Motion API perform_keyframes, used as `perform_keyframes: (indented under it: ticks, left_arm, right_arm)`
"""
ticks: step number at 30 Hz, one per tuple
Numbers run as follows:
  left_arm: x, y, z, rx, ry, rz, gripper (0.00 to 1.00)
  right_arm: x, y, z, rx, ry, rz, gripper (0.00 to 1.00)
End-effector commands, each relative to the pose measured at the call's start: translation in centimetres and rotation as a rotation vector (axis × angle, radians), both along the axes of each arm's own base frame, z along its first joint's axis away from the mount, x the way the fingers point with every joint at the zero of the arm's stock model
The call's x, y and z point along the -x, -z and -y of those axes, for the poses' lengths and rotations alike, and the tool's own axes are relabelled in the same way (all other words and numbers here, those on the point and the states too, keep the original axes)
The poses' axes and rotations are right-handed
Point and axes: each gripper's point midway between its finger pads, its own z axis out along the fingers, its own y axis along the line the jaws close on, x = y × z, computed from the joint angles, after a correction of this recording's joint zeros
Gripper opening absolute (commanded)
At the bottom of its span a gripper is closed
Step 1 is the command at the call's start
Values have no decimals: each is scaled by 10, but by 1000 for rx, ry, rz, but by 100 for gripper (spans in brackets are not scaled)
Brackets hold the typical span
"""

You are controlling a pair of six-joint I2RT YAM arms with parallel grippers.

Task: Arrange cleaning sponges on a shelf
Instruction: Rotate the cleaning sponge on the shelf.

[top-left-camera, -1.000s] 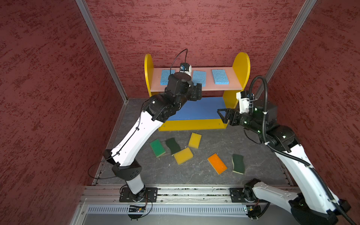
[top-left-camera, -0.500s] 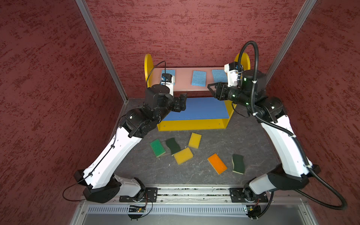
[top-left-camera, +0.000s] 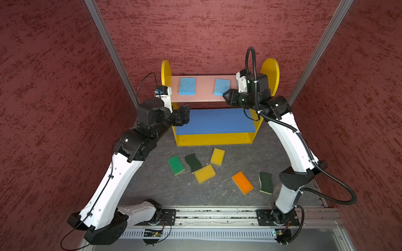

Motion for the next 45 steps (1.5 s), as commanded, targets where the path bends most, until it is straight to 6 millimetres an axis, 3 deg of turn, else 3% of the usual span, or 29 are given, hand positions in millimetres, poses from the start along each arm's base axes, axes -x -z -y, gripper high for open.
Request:
perform_keyframes:
  ticks: [1,15,22,29,40,45]
  left_arm:
    - [-1,-4,1,20,26,17,81]
    - [-6,0,-12,53,-4,11,81]
    - [-5,-1,-16,66,-10,11,81]
    - [-6,1,-16,75,-8,4,81]
    - [-6,2,-15,91,-1,-6,80]
    - [-9,0,-13,97,6,-6,80]
  right_arm:
    - [-6,-17,11,-14,74,55,49]
    - [-31,1,3,2,99,53,53]
    - [-36,-3,8,2,134,74,54]
    - [-43,-3,-2,-9,93,95,54]
    - [-58,25,0,65,100,57,51]
    - [-59,27,6,111,114,65,50]
